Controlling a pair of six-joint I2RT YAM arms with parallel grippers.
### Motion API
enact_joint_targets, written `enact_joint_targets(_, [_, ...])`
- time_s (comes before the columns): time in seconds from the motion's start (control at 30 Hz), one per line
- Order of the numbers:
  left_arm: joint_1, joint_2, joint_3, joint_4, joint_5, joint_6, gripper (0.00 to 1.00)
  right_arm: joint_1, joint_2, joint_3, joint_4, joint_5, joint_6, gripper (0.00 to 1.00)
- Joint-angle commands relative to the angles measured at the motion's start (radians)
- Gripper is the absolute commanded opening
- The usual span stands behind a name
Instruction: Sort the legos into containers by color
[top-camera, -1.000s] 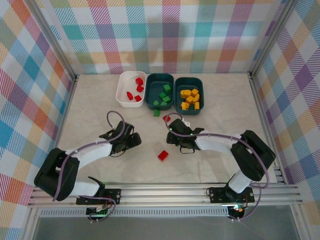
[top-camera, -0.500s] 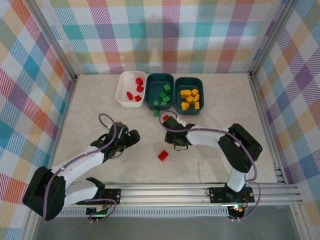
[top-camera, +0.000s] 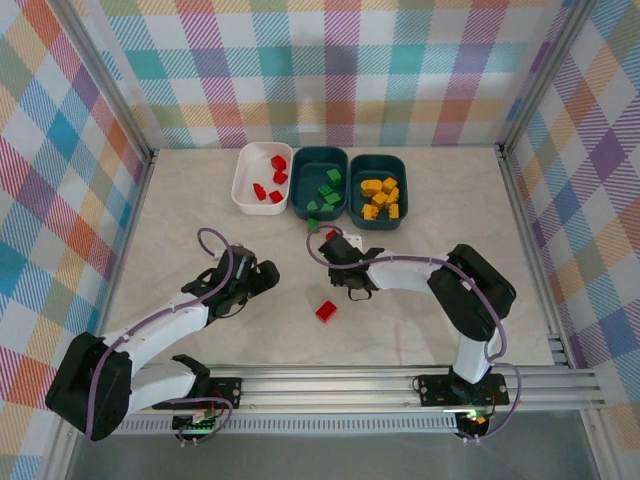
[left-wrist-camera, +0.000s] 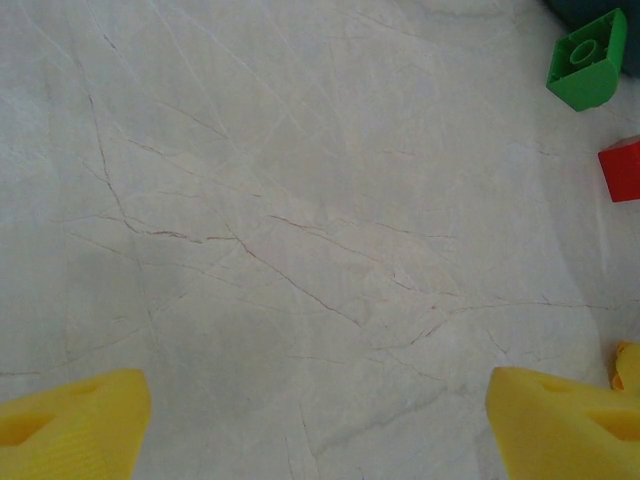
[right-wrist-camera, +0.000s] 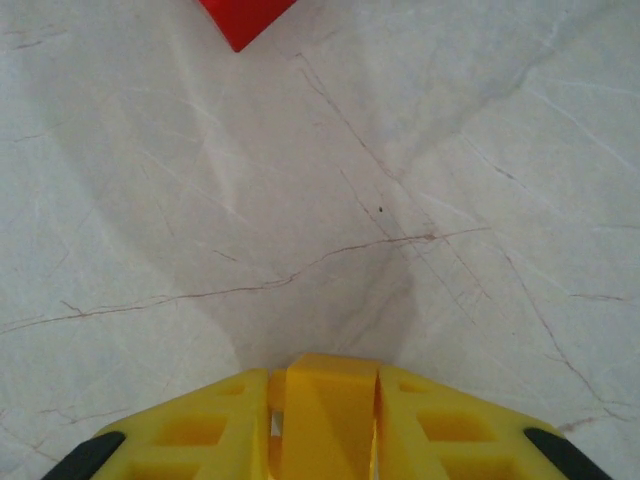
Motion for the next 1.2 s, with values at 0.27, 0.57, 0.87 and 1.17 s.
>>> enact_joint_targets(0.27, [-0.009,0.064,0.030,0.022,0.046,-0.001,0.87,-0.020,-0.111,0.024,-0.003,0.050,-0.135,0.29])
enact_joint_targets(0.57, [-0.146,0.124,0.116,0.005,0.101,0.116,0.83,-0.250,-0.079,0.174,0.011,0.016,-0.245,0.30])
enact_joint_targets(0.87, [-0.349,0.178,0.216,-0.081,0.098,0.276,0.81,-0.482,0.145,0.463,-0.078,-0.101,-0.232,0.33])
enact_joint_targets(1.17, [-0.428,0.389,0.354,-0.154,0.100,0.348,0.79,-0.508,0.165,0.593,-0.158,-0.151,-0.246,0.56])
